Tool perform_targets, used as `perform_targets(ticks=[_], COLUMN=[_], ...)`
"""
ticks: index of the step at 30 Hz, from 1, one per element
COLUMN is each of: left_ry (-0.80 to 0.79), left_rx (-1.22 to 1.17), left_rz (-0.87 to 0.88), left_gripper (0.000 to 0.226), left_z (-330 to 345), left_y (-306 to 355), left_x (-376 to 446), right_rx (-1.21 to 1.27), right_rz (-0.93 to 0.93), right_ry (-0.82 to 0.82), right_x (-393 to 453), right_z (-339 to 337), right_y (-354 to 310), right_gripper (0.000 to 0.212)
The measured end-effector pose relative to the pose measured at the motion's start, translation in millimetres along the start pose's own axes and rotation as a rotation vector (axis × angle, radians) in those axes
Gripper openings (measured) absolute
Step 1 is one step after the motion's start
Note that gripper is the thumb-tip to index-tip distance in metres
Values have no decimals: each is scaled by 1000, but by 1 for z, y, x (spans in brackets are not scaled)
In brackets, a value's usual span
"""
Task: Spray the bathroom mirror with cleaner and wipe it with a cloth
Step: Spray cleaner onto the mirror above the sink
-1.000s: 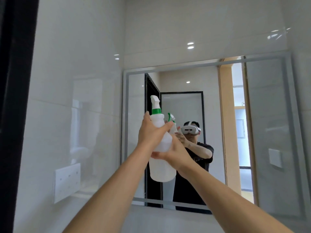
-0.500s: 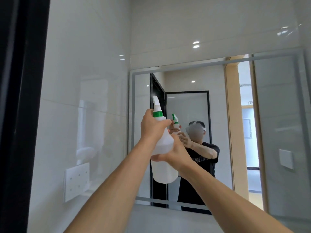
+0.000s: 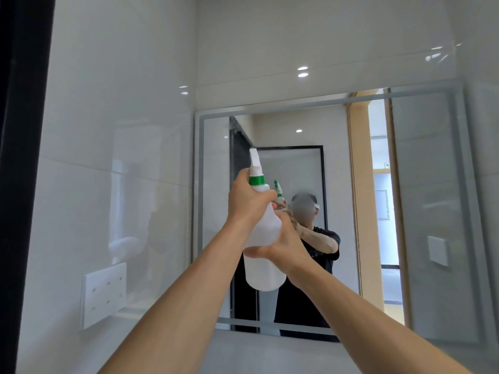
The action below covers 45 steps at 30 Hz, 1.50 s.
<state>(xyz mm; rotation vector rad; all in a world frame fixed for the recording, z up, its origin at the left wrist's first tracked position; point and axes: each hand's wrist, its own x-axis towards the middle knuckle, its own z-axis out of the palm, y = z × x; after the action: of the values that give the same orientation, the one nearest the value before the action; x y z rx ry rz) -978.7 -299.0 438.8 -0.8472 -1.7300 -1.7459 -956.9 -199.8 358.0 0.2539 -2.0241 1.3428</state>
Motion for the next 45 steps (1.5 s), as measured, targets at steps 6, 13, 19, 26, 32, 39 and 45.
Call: perform_targets(ticks=[6, 13, 19, 26, 32, 39, 45], left_ry=[-65, -71, -91, -198, -268, -320, -329], left_rx=[-54, -85, -68, -173, -237, -251, -238], left_rz=[48, 73, 104, 90, 128, 96, 79], left_gripper=[34, 35, 28, 38, 44, 44, 35], left_z=[27, 57, 70, 82, 106, 137, 156], left_y=[9, 17, 21, 20, 32, 48, 56], left_x=[-1, -2, -11, -17, -20, -32, -38], right_rx=[-50, -80, -139, -163, -201, -222, -286], right_rz=[9, 10, 16, 48, 70, 96, 104], right_ry=[63, 102, 142, 180, 248, 311, 358], right_x=[-8, -20, -27, -34, -39, -51, -57], right_z=[-30, -60, -73, -86, -107, -142, -161], right_y=[-1, -9, -5, 3, 3, 5, 6], right_gripper=[89, 91, 99, 95, 94, 83, 88])
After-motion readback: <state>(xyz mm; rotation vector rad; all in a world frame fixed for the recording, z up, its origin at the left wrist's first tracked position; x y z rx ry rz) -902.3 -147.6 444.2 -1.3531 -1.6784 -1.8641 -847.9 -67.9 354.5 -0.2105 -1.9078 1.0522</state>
